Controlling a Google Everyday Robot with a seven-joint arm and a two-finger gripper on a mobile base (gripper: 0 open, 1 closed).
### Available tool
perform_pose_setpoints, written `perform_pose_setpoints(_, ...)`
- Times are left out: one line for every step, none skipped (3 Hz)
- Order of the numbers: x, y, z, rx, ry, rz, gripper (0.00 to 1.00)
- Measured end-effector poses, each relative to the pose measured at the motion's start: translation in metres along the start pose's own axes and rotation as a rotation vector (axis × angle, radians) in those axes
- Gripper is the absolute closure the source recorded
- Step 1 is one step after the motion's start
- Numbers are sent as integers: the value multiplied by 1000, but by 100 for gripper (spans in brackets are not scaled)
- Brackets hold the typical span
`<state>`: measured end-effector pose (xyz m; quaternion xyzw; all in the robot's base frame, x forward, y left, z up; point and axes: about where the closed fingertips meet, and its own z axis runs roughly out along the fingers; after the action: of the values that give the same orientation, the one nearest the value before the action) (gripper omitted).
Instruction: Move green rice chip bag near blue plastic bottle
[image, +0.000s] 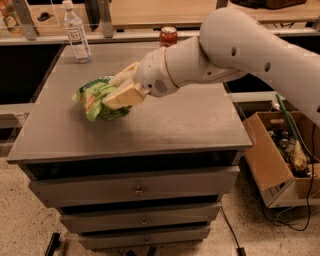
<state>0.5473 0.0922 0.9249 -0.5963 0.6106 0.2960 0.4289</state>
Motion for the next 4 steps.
perform_pose_setpoints(-27,-3,9,-14,-41,-31,100)
perform_pose_setpoints(-46,-11,24,-3,-62,-49,100)
perform_pose_setpoints(-61,-25,44,41,-76,-53,100)
perform_pose_setpoints(-73,-41,66,98,-82,-33,100)
